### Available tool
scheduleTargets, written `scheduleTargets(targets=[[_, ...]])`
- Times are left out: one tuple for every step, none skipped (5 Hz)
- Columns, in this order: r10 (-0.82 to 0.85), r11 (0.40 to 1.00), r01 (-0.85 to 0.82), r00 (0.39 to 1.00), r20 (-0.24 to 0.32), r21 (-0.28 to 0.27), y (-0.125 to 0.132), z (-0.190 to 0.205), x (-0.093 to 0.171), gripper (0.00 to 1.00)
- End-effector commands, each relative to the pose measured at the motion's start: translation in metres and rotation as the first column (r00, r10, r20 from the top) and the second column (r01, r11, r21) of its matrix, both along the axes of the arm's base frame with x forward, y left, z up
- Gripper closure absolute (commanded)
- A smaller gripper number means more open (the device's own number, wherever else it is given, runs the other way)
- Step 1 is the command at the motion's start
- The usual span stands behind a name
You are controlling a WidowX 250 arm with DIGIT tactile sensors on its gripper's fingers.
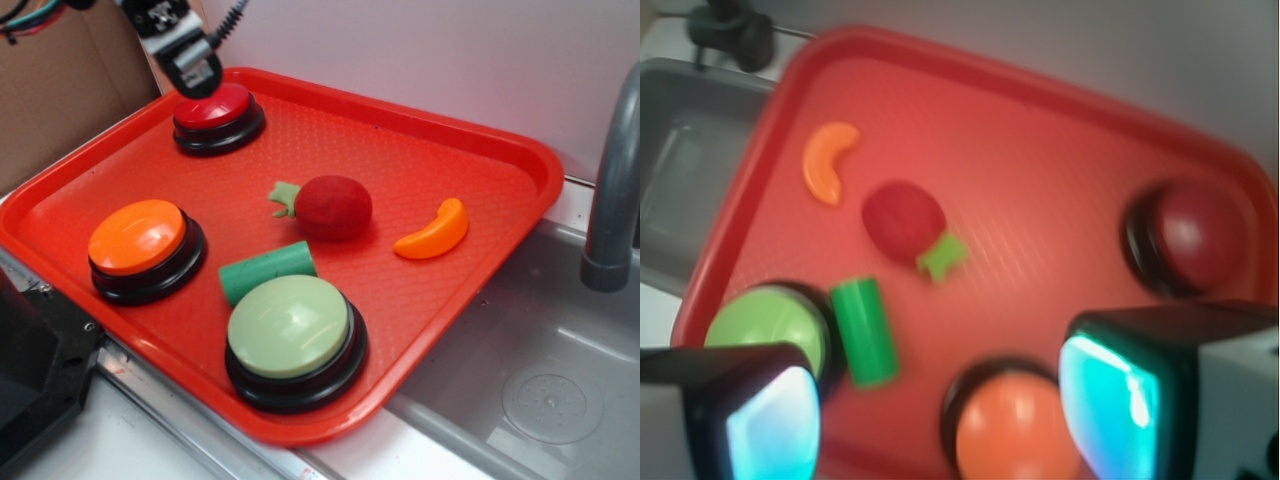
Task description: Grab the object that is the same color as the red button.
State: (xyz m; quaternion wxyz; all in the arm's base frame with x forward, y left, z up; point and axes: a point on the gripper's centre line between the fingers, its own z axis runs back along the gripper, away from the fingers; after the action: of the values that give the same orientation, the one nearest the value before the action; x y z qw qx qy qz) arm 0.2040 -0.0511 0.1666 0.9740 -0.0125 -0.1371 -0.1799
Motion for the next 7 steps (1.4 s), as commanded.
scheduleTargets(targets=[[-0.119,0.992,0.121,0.992,0.046,-0.029,-0.015,-0.043,0.039,0.00],[-0.201,0.979,0.202,0.979,0.037,-0.014,-0.024,-0.070,0.049,0.00],[-0.251,0.968,0.251,0.966,0.068,0.003,-0.032,-0.101,0.056,0.00],[-0.305,0.952,0.305,0.951,0.045,-0.013,-0.035,-0.118,0.055,0.00],[-0.316,0.949,0.315,0.949,0.015,0.029,-0.038,-0.128,0.052,0.00],[-0.287,0.958,0.287,0.957,0.027,0.007,-0.037,-0.124,0.052,1.00],[-0.249,0.968,0.249,0.968,-0.008,0.015,-0.033,-0.119,0.055,1.00]])
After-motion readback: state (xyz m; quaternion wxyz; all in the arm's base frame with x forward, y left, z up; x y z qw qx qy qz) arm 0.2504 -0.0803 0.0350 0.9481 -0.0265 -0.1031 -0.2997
